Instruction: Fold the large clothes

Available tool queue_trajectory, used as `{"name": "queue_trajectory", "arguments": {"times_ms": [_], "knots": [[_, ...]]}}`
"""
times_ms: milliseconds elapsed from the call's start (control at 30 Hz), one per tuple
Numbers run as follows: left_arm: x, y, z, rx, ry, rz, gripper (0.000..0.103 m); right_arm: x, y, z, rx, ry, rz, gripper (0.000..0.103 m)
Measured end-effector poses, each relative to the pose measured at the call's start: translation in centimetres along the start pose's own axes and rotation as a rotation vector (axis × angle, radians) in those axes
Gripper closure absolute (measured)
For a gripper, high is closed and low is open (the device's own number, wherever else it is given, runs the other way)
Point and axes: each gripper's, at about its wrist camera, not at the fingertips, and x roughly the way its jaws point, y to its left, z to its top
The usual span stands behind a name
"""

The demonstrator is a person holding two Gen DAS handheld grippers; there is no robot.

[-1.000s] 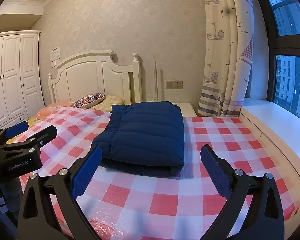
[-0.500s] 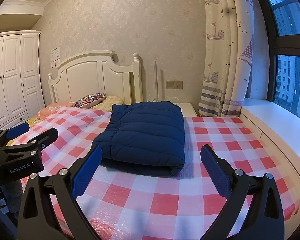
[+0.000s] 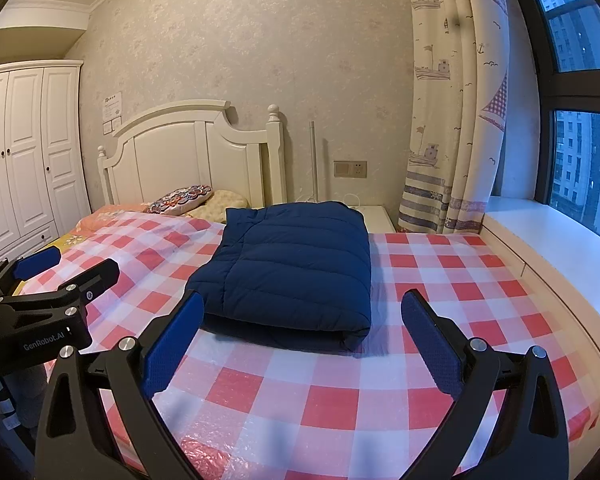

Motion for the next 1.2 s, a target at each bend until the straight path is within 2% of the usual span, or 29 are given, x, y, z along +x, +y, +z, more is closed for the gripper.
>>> {"name": "queue_trajectory", "arguments": {"times_ms": [567,833,967,1033,1100,1133,1200], "knots": [[-0.1,0.2,-0.5,0.013,-0.019,0.001,0.002,0.1,0.0,-0.2,-0.001,0.003,0.003,0.006],[0.2,0.1,-0.8,0.034,-0.018,-0.039,0.002,0.7,0.0,-1.0,-0.006,0.023,0.013,0.006],[1.0,0.5,-1.3,-0.002,-0.055,-0.048,0.002,1.5,-0.4,-1.4,0.001,0.046,0.018,0.006],[2.7,1.0,-1.1,0.003,-0.002,-0.079,0.002,2.3,-0.8,-1.8,-0.004,0.068,0.022,0.006],[6.1,2.3,-0.8,0.027,0.129,-0.102,0.002,3.1,-2.0,-1.7,-0.026,0.095,0.015,0.006],[7.6,3.2,-0.7,0.024,0.168,-0.098,0.002,3.6,-3.4,-1.4,-0.035,0.111,0.003,0.006],[12.4,7.5,-0.2,-0.015,0.256,-0.015,0.002,4.3,-7.6,-0.3,-0.024,0.124,-0.057,0.006]]}}
